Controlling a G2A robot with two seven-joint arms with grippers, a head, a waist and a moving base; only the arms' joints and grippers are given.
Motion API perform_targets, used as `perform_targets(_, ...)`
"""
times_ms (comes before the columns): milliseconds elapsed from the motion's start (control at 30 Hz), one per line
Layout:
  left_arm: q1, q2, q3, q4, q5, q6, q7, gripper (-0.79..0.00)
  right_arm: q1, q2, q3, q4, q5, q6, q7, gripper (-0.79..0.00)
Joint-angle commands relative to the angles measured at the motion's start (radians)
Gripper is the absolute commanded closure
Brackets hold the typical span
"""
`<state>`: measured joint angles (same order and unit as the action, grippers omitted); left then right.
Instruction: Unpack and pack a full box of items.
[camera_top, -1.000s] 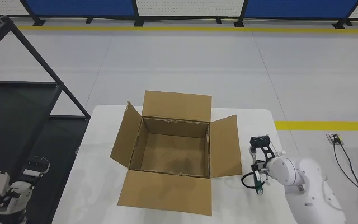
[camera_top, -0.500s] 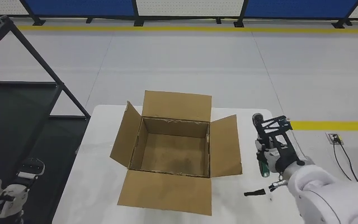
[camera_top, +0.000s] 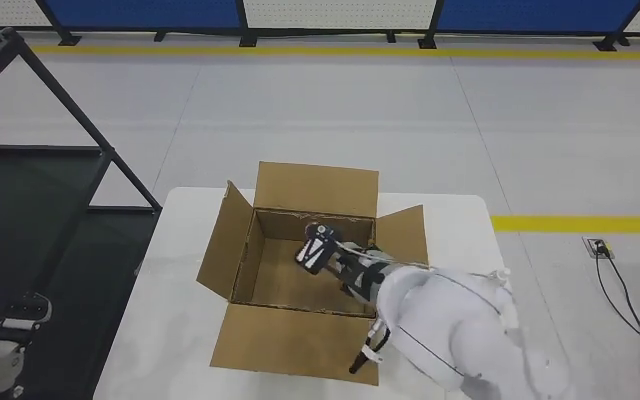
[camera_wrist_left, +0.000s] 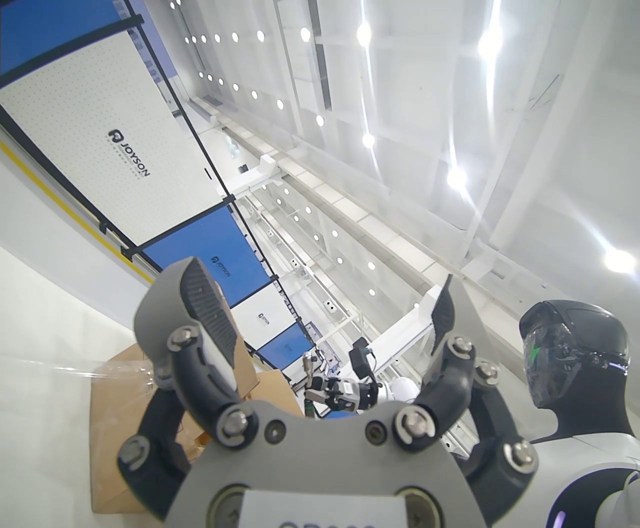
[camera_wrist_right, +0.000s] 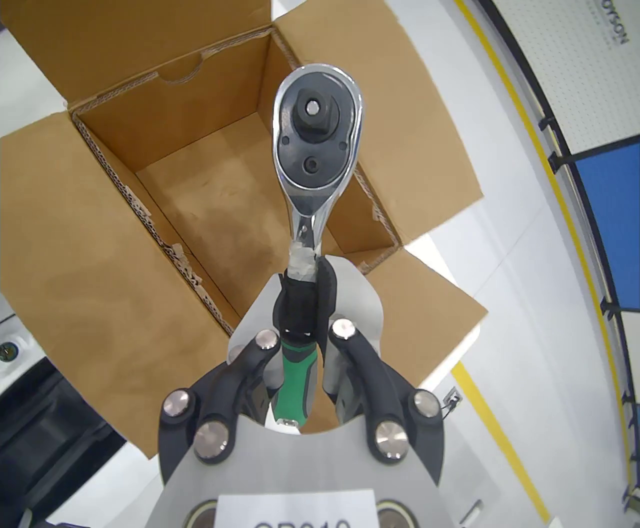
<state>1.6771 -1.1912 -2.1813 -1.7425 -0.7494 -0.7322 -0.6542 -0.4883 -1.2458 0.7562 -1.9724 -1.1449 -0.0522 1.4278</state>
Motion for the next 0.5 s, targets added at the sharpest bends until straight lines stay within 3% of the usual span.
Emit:
perform_targets(0, -0.002, 0.0, -0.004, 0.003, 0.0, 0.001, -0.005, -0.785, 0.075, -0.029, -0.079, 0.116, 0.028, -0.019, -0.022, 0.0)
perform_targets(267, -0.005, 0.0, -0.027, 0.014, -0.017, 0.002, -0.018, -0.785, 0.304, -0.176, -0.293, 0.538, 0.184, -0.102, -0.148, 0.0)
perform_targets(400, -0.011, 0.0, -0.033, 0.027, -0.024, 0.006, -0.022, -0.785, 0.398, -0.266, -0.374, 0.763, 0.261, -0.148, -0.151, 0.0)
perform_targets(467, -0.013, 0.0, -0.035, 0.033, -0.026, 0.009, -0.025, -0.785, 0.398, -0.266, -0.374, 0.763, 0.261, -0.148, -0.151, 0.0)
